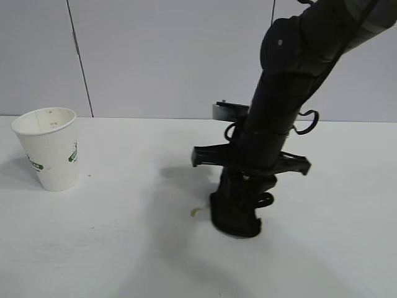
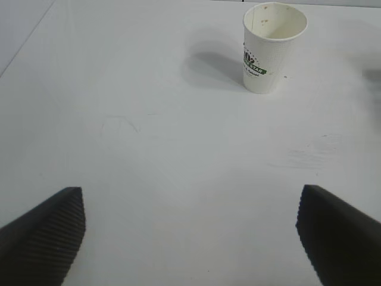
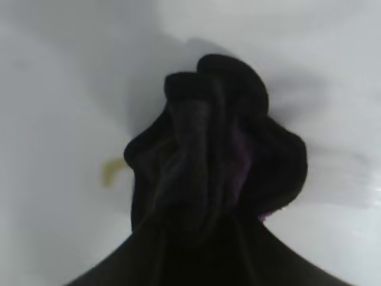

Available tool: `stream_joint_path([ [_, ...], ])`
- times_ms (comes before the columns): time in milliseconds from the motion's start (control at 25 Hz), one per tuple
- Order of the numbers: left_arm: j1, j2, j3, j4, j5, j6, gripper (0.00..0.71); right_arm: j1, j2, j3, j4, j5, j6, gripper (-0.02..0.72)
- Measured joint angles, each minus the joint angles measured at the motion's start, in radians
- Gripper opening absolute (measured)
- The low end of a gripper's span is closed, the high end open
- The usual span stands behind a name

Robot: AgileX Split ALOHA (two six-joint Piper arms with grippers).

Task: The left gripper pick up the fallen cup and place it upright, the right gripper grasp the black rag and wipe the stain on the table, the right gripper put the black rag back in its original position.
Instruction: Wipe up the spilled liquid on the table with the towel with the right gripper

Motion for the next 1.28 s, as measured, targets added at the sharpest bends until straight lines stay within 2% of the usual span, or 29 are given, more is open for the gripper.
stream_joint_path([
  [120, 0.000, 0.000, 0.000, 0.000, 0.000, 0.000, 0.694, 0.080, 0.000, 0.002, 0.042, -0.099, -0.017, 0.149],
  [240, 0.000, 0.000, 0.000, 0.000, 0.000, 0.000, 0.694, 0.128, 0.001, 0.002, 0.042, -0.174, -0.023, 0.149],
  [320, 0.000, 0.000, 0.000, 0.000, 0.000, 0.000, 0.694, 0.134, 0.003, 0.002, 0.026, -0.191, -0.020, 0.149],
  [480, 0.000, 0.000, 0.000, 0.000, 0.000, 0.000, 0.694, 0.106, 0.015, 0.002, -0.057, -0.191, 0.041, 0.149],
  [760, 0.000, 0.000, 0.000, 0.000, 0.000, 0.000, 0.694, 0.039, 0.026, 0.002, -0.247, -0.184, 0.164, 0.149],
  [840, 0.000, 0.000, 0.000, 0.000, 0.000, 0.000, 0.694, 0.019, 0.025, 0.002, -0.299, -0.155, 0.188, 0.149],
  [1000, 0.000, 0.000, 0.000, 0.000, 0.000, 0.000, 0.694, -0.036, 0.021, -0.005, -0.351, -0.067, 0.213, 0.149],
  [1160, 0.000, 0.000, 0.000, 0.000, 0.000, 0.000, 0.694, -0.075, 0.020, -0.030, -0.362, 0.098, 0.205, 0.149],
  [1240, 0.000, 0.000, 0.000, 0.000, 0.000, 0.000, 0.694, -0.076, 0.020, -0.042, -0.346, 0.190, 0.161, 0.149],
  [1280, 0.000, 0.000, 0.000, 0.000, 0.000, 0.000, 0.694, -0.075, 0.020, -0.047, -0.315, 0.228, 0.124, 0.149],
])
